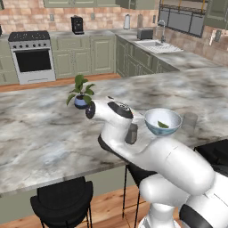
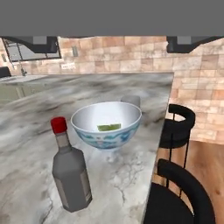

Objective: There is a bowl on the dining counter. Grab a lemon wedge from the fridge and place it in the bowl. Then get the liquor bottle and glass cup from the cabinet and place them next to the bowl.

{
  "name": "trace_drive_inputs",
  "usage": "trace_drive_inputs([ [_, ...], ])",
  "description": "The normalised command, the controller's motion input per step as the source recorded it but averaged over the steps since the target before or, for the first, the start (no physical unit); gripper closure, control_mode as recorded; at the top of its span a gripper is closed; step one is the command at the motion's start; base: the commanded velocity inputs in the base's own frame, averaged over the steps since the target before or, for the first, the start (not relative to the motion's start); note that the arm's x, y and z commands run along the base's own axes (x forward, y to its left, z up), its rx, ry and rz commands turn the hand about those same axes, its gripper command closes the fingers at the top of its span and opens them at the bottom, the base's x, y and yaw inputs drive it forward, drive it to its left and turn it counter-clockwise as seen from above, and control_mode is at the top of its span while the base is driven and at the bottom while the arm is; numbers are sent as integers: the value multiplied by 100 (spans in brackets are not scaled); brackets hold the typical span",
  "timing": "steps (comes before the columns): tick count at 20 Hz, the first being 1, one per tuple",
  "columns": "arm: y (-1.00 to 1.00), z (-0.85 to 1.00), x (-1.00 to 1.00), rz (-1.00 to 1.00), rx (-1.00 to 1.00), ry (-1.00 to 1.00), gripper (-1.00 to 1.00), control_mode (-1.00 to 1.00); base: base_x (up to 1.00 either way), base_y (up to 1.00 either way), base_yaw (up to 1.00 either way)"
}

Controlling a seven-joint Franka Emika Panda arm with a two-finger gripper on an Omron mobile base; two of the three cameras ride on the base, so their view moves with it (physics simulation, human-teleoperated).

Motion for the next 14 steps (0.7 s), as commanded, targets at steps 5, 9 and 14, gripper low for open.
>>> trace_drive_inputs([
  [5, -1, 72, -72, -1, 8, 0, -100, -100, 0, 0, 0],
  [9, -22, 44, -55, -1, 11, 0, -100, -100, 0, 0, 0],
  [14, -39, 11, -38, -2, 10, 0, -100, -100, 0, 0, 0],
])
